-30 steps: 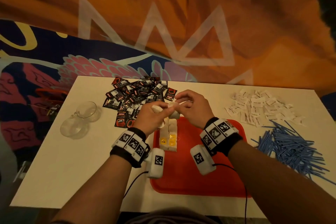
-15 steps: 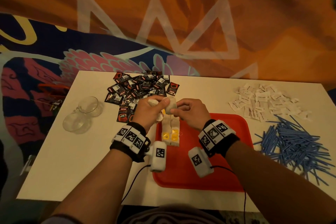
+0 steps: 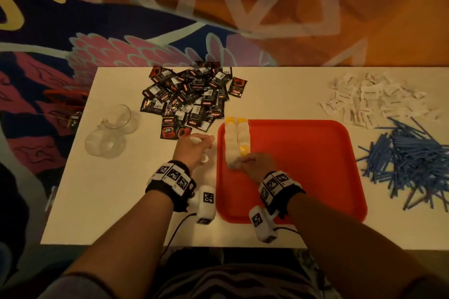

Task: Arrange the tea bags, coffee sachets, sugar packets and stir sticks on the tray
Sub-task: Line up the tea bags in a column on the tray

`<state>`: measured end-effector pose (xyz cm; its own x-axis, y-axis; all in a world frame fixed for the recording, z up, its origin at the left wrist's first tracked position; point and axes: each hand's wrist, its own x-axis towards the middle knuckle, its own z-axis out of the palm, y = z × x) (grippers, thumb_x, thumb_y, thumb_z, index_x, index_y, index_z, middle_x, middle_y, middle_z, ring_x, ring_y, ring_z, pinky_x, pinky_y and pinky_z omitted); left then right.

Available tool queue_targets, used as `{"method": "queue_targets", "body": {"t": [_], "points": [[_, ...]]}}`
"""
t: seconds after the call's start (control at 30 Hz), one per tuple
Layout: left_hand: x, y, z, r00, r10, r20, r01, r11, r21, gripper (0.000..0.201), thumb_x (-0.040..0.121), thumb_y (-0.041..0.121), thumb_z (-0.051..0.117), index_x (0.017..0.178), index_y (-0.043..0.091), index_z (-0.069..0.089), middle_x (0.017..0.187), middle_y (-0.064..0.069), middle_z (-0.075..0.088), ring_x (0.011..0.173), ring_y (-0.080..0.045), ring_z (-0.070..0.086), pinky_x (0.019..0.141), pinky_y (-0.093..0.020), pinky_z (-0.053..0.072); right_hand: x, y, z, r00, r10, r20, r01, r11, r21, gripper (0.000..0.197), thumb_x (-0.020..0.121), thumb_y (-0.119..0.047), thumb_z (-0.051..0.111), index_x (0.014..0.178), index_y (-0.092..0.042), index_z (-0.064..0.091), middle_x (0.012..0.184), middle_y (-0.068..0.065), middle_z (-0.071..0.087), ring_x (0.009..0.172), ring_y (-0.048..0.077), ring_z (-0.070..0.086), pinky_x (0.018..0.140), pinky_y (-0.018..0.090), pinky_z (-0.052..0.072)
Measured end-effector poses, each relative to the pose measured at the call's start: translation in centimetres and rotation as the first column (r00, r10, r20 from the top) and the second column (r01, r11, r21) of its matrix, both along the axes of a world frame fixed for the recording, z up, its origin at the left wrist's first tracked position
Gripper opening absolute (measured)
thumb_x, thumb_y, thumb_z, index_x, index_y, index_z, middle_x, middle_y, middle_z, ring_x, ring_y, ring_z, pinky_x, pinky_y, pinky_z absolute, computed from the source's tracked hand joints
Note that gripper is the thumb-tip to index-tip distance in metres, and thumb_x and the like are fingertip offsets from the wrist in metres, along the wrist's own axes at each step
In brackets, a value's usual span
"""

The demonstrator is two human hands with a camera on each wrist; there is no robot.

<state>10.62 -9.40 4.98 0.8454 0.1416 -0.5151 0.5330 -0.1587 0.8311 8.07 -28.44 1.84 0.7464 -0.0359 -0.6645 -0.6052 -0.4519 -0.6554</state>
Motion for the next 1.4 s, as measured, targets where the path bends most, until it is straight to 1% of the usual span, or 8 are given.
{"method": "queue_targets", "body": {"t": [0.2,0.5,0.63,0.73,0.9,1.13,1.3,1.4], "points": [[-2.0,2.3,-1.7,0.998,0.015,-0.061,-0.015,1.000,-0.002,0.014,0.090,0.026,0.071,0.084,0.014,0.073,0.079,-0.001,0.069,0.053,-0.016,0.051,0.049,-0.026,0.042,-1.4,1.4,-4.0,0.997,0.027,-0.066,-0.037,0.989,-0.144,0.028,0.082,-0.040,0.076,0.104,-0.023,0.073,0.104,-0.004,0.067,0.095,0.017,0.061,0.083,0.027,0.050],[-3.2,3.7,-2.4,0.997,-0.020,-0.068,0.019,1.000,-0.016,0.010,0.090,0.025,0.071,0.085,0.017,0.074,0.080,0.000,0.070,0.054,-0.015,0.052,0.047,-0.025,0.041,-1.5,2.6,-5.2,0.996,-0.041,-0.084,0.019,0.968,-0.249,0.031,0.086,-0.036,0.072,0.116,-0.024,0.070,0.121,0.000,0.066,0.108,0.021,0.062,0.076,0.020,0.044],[-3.3,3.8,-2.5,0.997,-0.023,-0.068,0.021,0.999,-0.026,0.010,0.090,0.025,0.071,0.084,0.018,0.074,0.078,0.000,0.069,0.054,-0.016,0.052,0.049,-0.026,0.042,-1.4,2.7,-5.5,0.992,-0.088,-0.091,0.061,0.963,-0.262,0.027,0.085,-0.033,0.074,0.110,-0.024,0.073,0.117,-0.001,0.067,0.101,0.020,0.063,0.073,0.021,0.048],[-3.2,3.5,-2.6,0.998,-0.021,-0.065,0.019,1.000,-0.024,0.013,0.090,0.026,0.071,0.082,0.016,0.073,0.074,-0.001,0.066,0.055,-0.016,0.052,0.048,-0.026,0.041,-1.8,2.3,-5.2,0.984,-0.146,-0.103,0.117,0.962,-0.248,0.027,0.079,-0.033,0.080,0.103,-0.023,0.073,0.105,-0.004,0.066,0.085,0.014,0.058,0.057,0.018,0.044],[-2.7,2.3,-2.1,0.992,-0.047,-0.116,0.029,0.988,-0.151,0.033,0.091,0.035,0.069,0.073,0.010,0.059,0.059,-0.002,0.047,0.046,-0.017,0.042,0.043,-0.021,0.032,-1.6,0.6,-4.1,0.989,-0.112,-0.098,0.083,0.961,-0.265,0.018,0.080,-0.036,0.078,0.092,-0.026,0.070,0.104,-0.001,0.068,0.080,0.013,0.058,0.049,0.018,0.040],[-1.1,-0.6,1.4,0.958,-0.128,-0.255,0.022,0.925,-0.379,0.055,0.084,0.071,0.052,0.069,0.018,0.051,0.056,0.003,0.042,0.046,-0.012,0.040,0.039,-0.018,0.031,1.5,-0.7,2.0,0.980,0.046,0.191,-0.033,0.997,-0.073,0.013,0.081,-0.030,0.076,0.076,-0.027,0.065,0.081,-0.012,0.065,0.080,0.008,0.062,0.070,0.023,0.051],[0.0,-2.8,3.8,0.942,-0.215,-0.259,0.064,0.870,-0.488,0.067,0.078,0.080,0.040,0.065,0.015,0.052,0.053,-0.002,0.042,0.036,-0.013,0.040,0.035,-0.016,0.030,3.1,-0.9,7.6,0.915,0.134,0.380,-0.217,0.959,0.183,0.020,0.080,-0.021,0.078,0.097,-0.025,0.068,0.092,-0.013,0.066,0.083,0.004,0.063,0.071,0.020,0.049],[0.5,-4.0,4.9,0.926,-0.274,-0.261,0.084,0.821,-0.565,0.072,0.081,0.082,0.033,0.072,0.015,0.061,0.049,-0.001,0.045,0.033,-0.012,0.044,0.035,-0.014,0.029,3.6,-1.4,9.4,0.822,0.313,0.475,-0.391,0.918,0.072,0.032,0.079,-0.019,0.080,0.103,-0.033,0.064,0.099,-0.018,0.063,0.091,0.002,0.061,0.079,0.017,0.049]]}}
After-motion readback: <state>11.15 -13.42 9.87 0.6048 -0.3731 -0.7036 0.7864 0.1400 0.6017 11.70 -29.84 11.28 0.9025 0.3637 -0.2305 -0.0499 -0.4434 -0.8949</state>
